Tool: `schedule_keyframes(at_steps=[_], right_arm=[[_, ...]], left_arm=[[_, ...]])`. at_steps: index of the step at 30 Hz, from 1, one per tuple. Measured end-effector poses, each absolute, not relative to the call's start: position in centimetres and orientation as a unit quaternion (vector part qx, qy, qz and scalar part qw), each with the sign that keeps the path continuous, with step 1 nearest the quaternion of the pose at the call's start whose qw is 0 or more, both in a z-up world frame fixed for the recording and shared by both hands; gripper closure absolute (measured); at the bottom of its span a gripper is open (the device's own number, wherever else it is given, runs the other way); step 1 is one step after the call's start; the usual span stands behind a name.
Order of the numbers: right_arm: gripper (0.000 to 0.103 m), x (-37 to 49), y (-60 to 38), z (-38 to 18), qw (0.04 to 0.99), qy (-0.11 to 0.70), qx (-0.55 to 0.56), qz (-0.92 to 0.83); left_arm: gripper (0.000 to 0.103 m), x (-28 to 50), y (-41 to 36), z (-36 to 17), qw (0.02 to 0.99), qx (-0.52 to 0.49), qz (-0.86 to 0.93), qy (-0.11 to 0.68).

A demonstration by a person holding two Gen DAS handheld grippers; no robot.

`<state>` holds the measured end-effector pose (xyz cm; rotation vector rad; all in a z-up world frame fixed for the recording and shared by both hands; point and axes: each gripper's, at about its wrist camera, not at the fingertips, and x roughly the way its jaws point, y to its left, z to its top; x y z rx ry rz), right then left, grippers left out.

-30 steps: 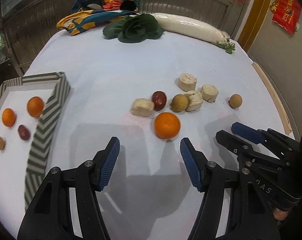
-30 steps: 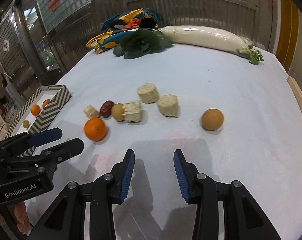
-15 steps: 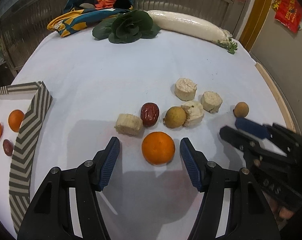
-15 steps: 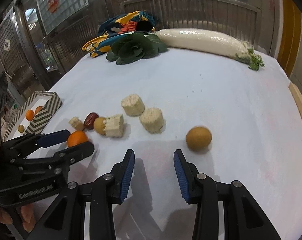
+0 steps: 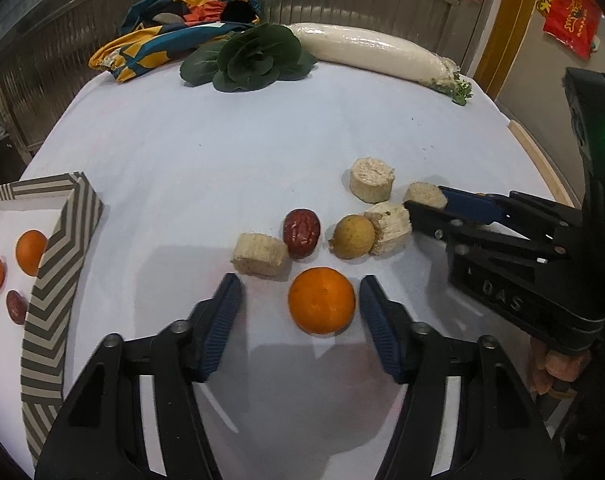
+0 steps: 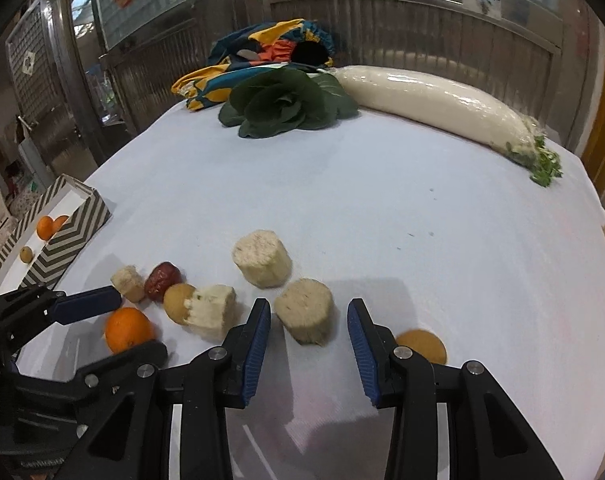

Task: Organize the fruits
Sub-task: 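Grasp an orange with the left gripper while the right gripper grasps a yam piece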

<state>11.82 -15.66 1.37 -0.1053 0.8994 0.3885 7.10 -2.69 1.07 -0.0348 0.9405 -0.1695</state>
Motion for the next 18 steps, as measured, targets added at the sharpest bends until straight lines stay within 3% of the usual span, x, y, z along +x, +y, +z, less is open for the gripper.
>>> schedule_keyframes(at_steps=[2, 3, 18], right_arm=[[0.075, 11.6, -15.5, 1.4, 0.884, 0.429, -0.059, 0.178], [0.075, 11.4, -15.5, 1.4, 0.883, 0.43, -0.06, 0.177], [0.075, 2.8, -17.3, 4.8, 0.909, 0.385, -0.018, 0.162]], left_arm=[[0.07, 6.9, -2.4, 1.1, 0.888, -0.022, -0.087, 0.452], [0.073, 6.8, -2.3, 1.1, 0.887, -0.023, -0.088, 0.452], [0.073, 2.9, -0.9, 2.2, 0.892, -0.023, -0.075, 0.446]])
